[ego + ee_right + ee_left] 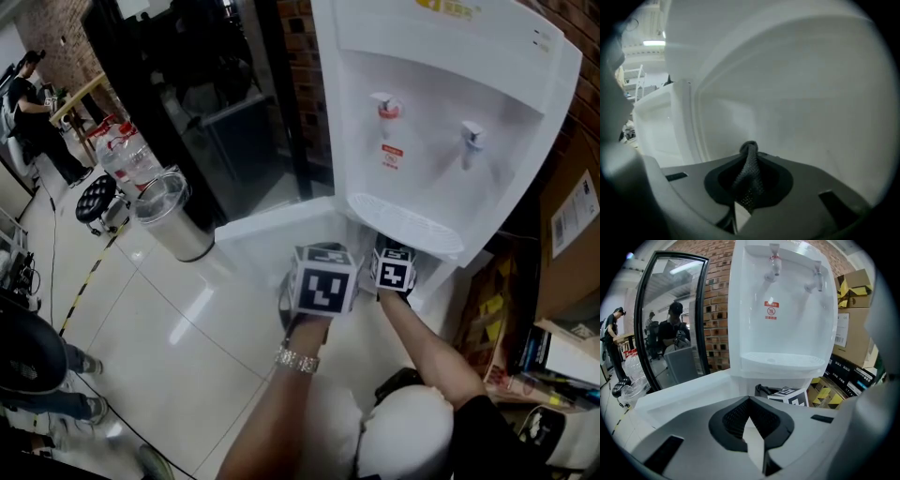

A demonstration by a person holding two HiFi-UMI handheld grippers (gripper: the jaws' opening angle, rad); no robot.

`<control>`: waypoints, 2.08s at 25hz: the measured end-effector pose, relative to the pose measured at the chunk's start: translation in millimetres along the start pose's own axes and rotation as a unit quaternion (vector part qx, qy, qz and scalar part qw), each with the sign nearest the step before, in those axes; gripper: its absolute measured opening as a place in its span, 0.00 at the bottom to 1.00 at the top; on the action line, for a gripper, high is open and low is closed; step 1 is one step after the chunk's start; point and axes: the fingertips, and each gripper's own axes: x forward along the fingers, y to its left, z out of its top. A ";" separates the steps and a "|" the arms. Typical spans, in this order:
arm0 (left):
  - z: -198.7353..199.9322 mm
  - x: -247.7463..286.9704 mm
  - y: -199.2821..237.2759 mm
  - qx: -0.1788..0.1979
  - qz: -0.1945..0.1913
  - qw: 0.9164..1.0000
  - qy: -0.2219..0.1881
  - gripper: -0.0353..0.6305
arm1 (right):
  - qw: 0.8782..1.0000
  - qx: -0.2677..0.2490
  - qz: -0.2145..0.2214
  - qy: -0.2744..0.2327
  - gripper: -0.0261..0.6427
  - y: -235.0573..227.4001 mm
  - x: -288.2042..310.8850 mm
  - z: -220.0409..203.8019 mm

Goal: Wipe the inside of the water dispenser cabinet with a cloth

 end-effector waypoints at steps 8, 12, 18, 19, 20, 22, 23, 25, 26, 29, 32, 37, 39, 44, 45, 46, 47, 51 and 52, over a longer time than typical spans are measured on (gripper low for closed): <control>5.9 -1.6 -6.9 0.007 -0.007 1.000 -0.005 0.06 | 0.995 0.040 -0.094 0.001 0.08 -50.5 -16.3 5.7; 5.6 -2.9 -8.8 0.008 -0.009 1.000 -0.004 0.06 | 0.998 0.038 -0.044 -0.004 0.08 -24.9 -14.7 9.6; 3.7 -4.5 -9.2 0.009 -0.009 1.000 -0.002 0.06 | 1.000 0.016 0.025 0.009 0.08 10.2 -6.7 -1.8; 3.7 -4.8 -8.9 0.008 -0.008 1.000 -0.002 0.06 | 1.000 0.023 0.011 0.016 0.08 1.4 -4.7 -6.3; 3.2 -4.7 -8.4 0.008 -0.007 1.000 -0.002 0.06 | 0.999 0.029 -0.007 0.021 0.08 -9.2 -4.7 -8.1; 3.3 -4.7 -8.0 0.009 -0.006 1.000 -0.002 0.06 | 0.998 0.037 -0.046 0.023 0.08 -32.4 -8.7 -7.9; 4.3 -4.9 -8.3 0.010 -0.006 1.000 -0.003 0.06 | 0.997 0.045 -0.063 0.025 0.08 -43.0 -10.8 -10.4; 5.0 -4.7 -9.1 0.011 -0.008 1.000 -0.003 0.06 | 0.995 0.057 -0.082 0.029 0.08 -54.2 -14.2 -15.8; 4.8 -4.3 -9.8 0.011 -0.009 1.000 -0.002 0.06 | 0.994 0.057 -0.083 0.028 0.08 -54.4 -15.9 -16.5; 3.6 -3.3 -12.3 0.012 -0.012 1.000 0.000 0.06 | 0.995 0.053 -0.080 0.016 0.08 -49.3 -24.3 -10.6; 4.2 -4.0 -11.6 0.011 -0.011 1.000 -0.001 0.06 | 0.995 0.045 -0.093 -0.012 0.08 -50.2 -38.1 0.7; 5.7 -4.5 -8.9 0.009 -0.009 1.000 -0.004 0.06 | 0.992 0.055 -0.096 -0.060 0.08 -54.2 -67.1 36.8; 4.8 -3.2 -10.1 0.008 -0.010 1.000 -0.003 0.06 | 0.990 0.071 -0.106 -0.059 0.08 -64.1 -71.4 36.1; 4.9 -2.6 -15.3 0.011 -0.016 1.000 -0.001 0.06 | 0.990 0.082 -0.113 -0.031 0.08 -68.4 -67.1 16.3; 5.0 -2.6 -15.4 0.012 -0.016 1.000 0.000 0.06 | 0.989 0.091 -0.115 -0.014 0.08 -70.0 -63.2 3.7; 4.8 -2.4 -15.1 0.013 -0.016 1.000 0.000 0.06 | 0.988 0.101 -0.114 0.001 0.08 -70.5 -59.1 -7.7; 4.5 -2.4 -14.8 0.013 -0.016 1.000 0.001 0.06 | 0.988 0.108 -0.109 0.014 0.08 -68.9 -55.9 -16.3; 4.1 -2.4 -14.7 0.009 -0.018 1.000 0.000 0.06 | 0.984 0.128 -0.096 0.073 0.08 -59.2 -46.1 -56.3; 3.9 -2.3 -15.1 0.009 -0.019 1.000 0.001 0.06 | 0.982 0.137 -0.093 0.088 0.08 -56.6 -44.3 -66.2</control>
